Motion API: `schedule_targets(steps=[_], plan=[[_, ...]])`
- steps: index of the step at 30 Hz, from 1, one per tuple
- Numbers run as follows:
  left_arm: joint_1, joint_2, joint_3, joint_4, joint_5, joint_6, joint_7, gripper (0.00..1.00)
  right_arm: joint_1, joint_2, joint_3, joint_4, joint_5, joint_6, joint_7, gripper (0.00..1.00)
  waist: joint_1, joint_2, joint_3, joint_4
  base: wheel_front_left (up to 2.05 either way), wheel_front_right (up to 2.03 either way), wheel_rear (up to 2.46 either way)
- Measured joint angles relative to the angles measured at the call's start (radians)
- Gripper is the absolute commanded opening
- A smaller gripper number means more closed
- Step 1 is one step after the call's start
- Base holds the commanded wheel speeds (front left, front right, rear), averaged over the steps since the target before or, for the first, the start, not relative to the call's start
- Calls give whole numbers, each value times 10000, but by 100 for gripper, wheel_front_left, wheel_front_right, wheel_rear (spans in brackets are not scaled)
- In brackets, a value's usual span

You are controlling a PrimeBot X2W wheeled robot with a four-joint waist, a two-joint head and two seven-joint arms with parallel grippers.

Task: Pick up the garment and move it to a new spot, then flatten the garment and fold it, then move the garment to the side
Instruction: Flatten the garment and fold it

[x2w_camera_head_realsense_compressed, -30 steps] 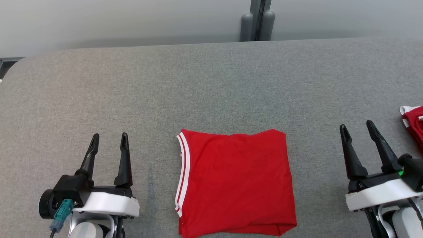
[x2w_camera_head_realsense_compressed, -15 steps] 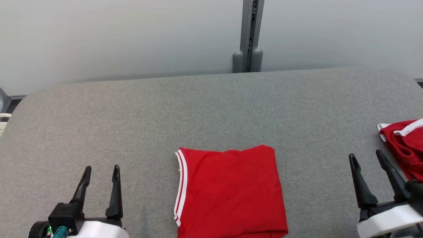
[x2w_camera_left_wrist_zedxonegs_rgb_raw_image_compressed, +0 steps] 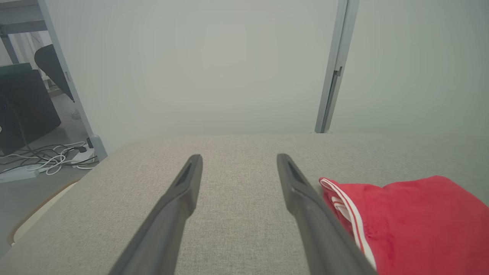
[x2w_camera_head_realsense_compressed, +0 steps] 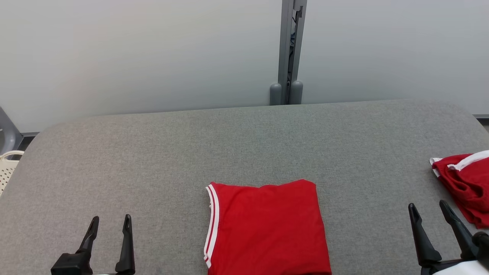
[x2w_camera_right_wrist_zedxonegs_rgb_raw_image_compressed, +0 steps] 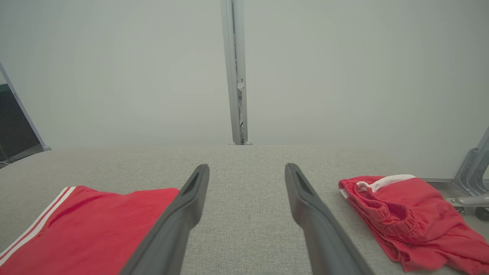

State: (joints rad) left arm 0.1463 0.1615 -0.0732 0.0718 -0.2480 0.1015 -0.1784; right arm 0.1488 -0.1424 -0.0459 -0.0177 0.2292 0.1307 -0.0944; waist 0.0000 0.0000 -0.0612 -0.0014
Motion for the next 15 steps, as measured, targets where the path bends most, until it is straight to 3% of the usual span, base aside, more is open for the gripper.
schedule_targets(steps=[15], plan=[[123, 98, -61, -31, -105, 58, 242, 100, 142, 79, -119, -186, -12, 0, 167, 100, 0, 0, -29, 22, 0, 0, 0]])
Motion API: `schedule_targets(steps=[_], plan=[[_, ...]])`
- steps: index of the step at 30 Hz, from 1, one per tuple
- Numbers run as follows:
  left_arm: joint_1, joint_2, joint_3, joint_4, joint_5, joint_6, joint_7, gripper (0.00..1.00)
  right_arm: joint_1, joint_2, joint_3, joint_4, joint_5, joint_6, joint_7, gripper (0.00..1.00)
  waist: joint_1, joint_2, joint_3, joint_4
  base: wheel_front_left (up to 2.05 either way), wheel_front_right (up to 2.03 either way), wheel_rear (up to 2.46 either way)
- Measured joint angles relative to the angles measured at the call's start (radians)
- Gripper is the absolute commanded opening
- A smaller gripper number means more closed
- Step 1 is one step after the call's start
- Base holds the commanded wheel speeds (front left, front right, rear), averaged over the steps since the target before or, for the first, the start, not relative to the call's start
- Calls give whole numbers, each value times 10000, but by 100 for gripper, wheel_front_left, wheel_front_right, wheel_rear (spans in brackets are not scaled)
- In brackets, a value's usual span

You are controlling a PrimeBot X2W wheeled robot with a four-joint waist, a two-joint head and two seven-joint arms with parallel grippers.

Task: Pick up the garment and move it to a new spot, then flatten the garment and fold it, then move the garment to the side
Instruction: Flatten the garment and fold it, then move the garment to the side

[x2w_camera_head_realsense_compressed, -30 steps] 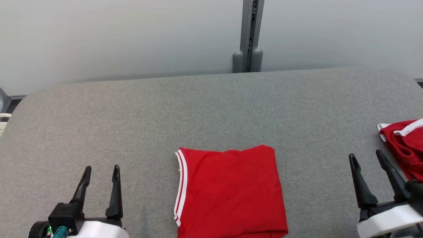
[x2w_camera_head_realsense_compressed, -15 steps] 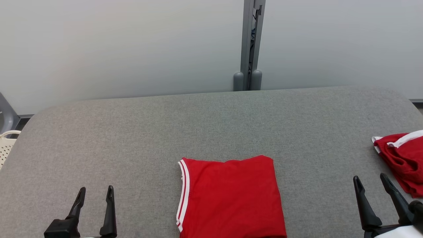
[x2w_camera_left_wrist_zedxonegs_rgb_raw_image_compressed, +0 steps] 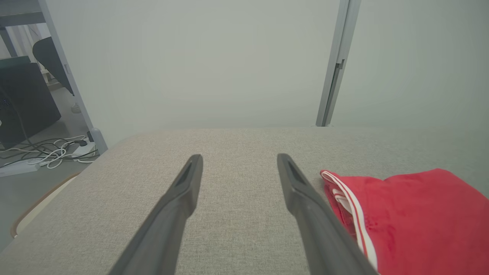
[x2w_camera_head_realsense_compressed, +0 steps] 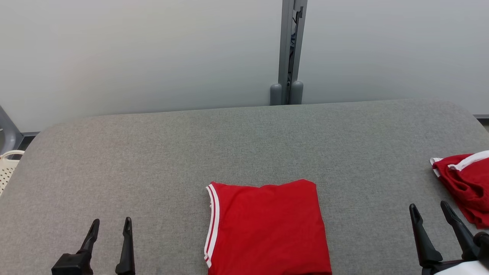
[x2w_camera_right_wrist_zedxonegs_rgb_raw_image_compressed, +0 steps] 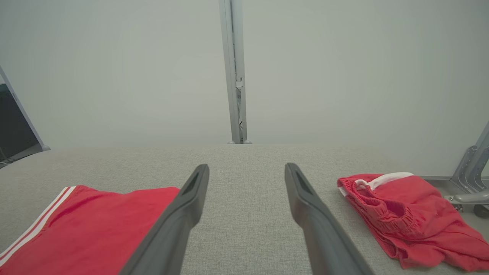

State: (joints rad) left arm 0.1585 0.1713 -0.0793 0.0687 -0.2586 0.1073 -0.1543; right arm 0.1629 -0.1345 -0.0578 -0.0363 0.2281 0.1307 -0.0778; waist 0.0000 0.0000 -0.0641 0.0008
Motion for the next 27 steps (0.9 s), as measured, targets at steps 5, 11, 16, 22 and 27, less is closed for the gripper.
schedule_targets(steps=[5, 11, 16, 22, 27], plan=[[0, 15, -44, -27, 0, 44, 13, 100, 0, 4, -10, -27, -63, 0, 29, 100, -1, 0, 20, 4, 0, 0, 0], [0, 40, -96, -67, -2, 82, 44, 100, 3, 27, -33, -46, -94, 0, 65, 100, 0, 0, 19, 6, 0, 0, 0], [-6, 71, -157, -81, -44, 86, 59, 100, 17, 40, -54, -46, -100, 0, 67, 100, 0, 0, 42, 57, 0, 0, 0], [-49, 117, -219, -105, -44, 86, 88, 100, 17, 29, -69, -90, -134, 0, 92, 100, 0, 0, 129, 159, 0, 0, 0], [-330, 100, -368, -188, -38, 81, 21, 100, -10, -81, -127, -127, -148, 0, 188, 100, 0, 0, 320, 344, 0, 0, 0]])
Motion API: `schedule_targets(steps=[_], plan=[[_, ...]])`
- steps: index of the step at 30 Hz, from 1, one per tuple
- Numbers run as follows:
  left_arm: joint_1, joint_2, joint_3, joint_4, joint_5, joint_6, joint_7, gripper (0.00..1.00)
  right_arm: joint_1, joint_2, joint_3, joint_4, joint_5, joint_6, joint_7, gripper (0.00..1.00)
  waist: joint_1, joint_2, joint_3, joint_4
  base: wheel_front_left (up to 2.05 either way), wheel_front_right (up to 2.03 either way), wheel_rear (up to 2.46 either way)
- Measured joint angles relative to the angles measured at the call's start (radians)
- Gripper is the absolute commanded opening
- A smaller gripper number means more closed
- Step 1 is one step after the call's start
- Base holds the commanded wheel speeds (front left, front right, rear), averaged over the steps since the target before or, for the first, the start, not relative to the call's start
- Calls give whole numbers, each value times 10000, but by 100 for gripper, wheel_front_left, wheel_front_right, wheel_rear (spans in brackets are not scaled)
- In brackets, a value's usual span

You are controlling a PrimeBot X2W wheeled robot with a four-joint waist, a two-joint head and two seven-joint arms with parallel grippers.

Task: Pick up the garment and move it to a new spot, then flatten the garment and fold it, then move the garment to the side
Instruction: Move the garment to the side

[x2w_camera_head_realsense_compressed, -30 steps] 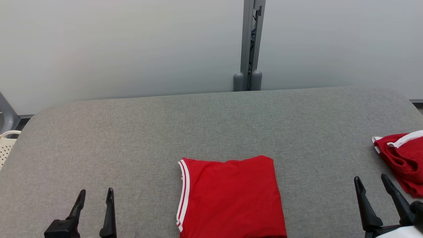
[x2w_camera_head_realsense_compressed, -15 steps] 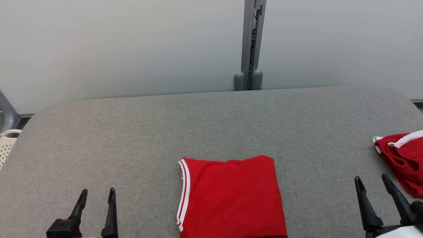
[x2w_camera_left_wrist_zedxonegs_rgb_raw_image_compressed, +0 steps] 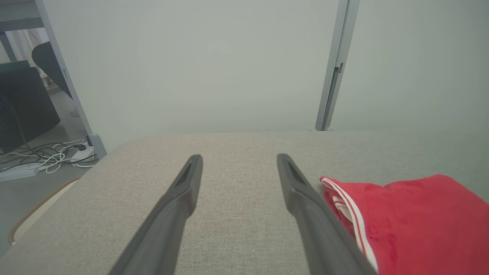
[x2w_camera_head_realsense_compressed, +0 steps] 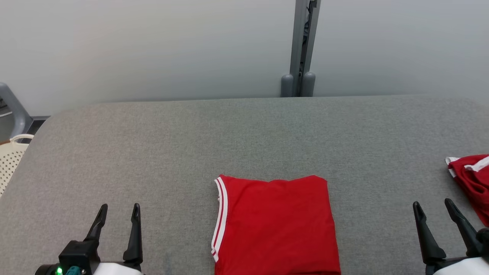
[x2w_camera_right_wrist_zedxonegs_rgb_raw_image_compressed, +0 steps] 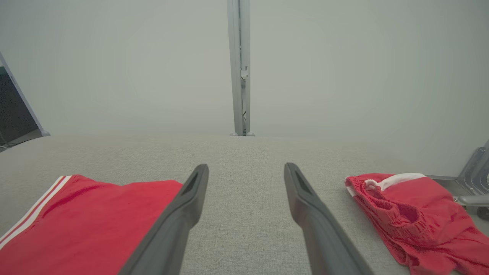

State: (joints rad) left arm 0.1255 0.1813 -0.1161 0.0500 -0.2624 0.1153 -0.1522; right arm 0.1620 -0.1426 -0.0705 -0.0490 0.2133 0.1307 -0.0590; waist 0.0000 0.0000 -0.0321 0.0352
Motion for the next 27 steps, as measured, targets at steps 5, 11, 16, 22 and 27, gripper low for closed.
schedule_targets(steps=[5, 11, 16, 22, 27], plan=[[-623, -79, -278, -8, 102, -81, -115, 100, -363, -215, 487, 221, 100, 0, 192, 100, 0, 0, 471, 336, 0, 0, 0], [-1350, -261, -441, 127, 146, -121, -435, 100, -1012, -330, 1402, 1160, 464, 0, 299, 100, 0, 0, 1262, 739, 0, 0, 0], [-1811, -376, -548, 259, 159, -157, -640, 100, -1519, -307, 2155, 2349, 1030, 0, 412, 100, 0, 0, 1881, 1054, 0, 0, 0], [-2177, -472, -671, 481, 173, -219, -813, 100, -2068, -324, 3053, 3519, 1592, 0, 493, 100, 0, 0, 2378, 1305, 0, 0, 0], [-2362, -493, -708, 635, 173, -265, -909, 100, -2443, -541, 3641, 3939, 2105, -2, 798, 100, 0, 0, 2492, 1309, 0, 0, 0]])
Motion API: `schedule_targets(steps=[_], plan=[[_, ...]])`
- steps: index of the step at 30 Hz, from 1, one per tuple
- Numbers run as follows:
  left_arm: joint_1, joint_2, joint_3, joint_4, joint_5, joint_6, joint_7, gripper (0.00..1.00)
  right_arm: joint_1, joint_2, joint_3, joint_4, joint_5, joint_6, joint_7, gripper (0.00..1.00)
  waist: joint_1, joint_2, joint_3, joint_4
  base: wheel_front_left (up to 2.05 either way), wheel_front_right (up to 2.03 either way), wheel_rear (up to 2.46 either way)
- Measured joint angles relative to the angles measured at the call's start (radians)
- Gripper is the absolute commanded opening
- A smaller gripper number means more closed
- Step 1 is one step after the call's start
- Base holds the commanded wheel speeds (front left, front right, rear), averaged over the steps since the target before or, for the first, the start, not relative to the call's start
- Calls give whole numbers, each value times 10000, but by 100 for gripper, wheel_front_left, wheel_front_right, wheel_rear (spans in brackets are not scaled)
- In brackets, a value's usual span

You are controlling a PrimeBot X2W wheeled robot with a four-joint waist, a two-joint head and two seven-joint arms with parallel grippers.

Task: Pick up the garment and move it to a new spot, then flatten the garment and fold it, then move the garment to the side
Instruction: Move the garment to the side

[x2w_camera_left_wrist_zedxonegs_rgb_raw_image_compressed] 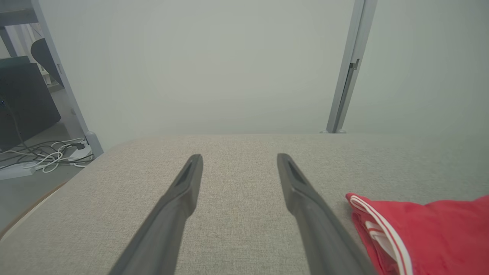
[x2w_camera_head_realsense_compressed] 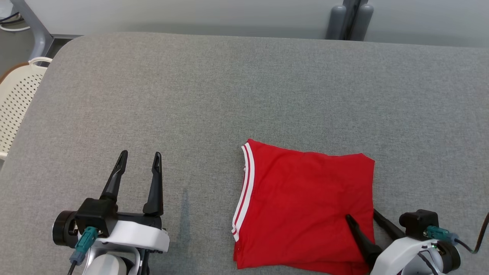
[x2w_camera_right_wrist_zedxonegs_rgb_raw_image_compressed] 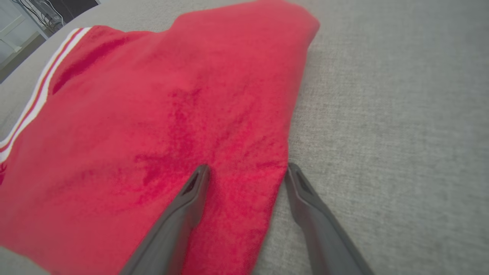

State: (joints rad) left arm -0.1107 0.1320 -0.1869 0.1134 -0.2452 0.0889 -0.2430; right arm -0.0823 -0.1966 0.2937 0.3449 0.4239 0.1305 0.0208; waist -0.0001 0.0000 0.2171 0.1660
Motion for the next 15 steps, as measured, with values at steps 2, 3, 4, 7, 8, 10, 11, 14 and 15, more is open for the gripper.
schedule_targets(steps=[2, 3, 4, 7, 8, 10, 11, 14, 15], plan=[[-6, 8, -2, 61, 0, 0, -36, 100, -118, -65, 151, 100, 221, -6, 84, 49, 0, 1, -1, -19, 0, 0, 0], [-14, 8, -2, 82, 0, -2, -38, 100, -195, -128, 249, 159, 326, -13, 130, 22, 1, 0, 4, -29, 0, 0, 0], [-30, 10, -4, 104, 0, -2, -40, 100, -277, -201, 345, 207, 454, -13, 201, 0, 1, 0, 3, -37, 0, 0, 0], [-77, 44, -6, 128, 2, -8, -54, 100, -464, -364, 731, 261, 610, -8, 242, 0, 1, 0, 2, -106, 0, 0, 0], [-77, 63, 8, 127, 2, -6, -56, 100, -529, -466, 823, 261, 587, -6, 194, 0, 0, 0, 2, -149, 0, 0, 0], [-73, 121, 59, 69, 8, 8, -82, 100, -649, -610, 968, 226, 593, 10, 73, 0, 0, 0, 20, -271, 0, 0, 0], [-72, 127, 63, 17, 19, 15, -84, 100, -709, -690, 1012, 224, 558, 42, 40, 0, 1, 0, 34, -351, 0, 0, 0], [-8, 134, 98, -123, 19, 61, -125, 100, -880, -1026, 1078, 155, 502, 50, -127, 0, 1, 0, 71, -669, 0, 0, 0], [18, 146, 100, -169, 21, 88, -127, 100, -914, -1195, 1051, 155, 479, 48, -146, 0, 0, 0, 83, -799, 0, 0, 0]])
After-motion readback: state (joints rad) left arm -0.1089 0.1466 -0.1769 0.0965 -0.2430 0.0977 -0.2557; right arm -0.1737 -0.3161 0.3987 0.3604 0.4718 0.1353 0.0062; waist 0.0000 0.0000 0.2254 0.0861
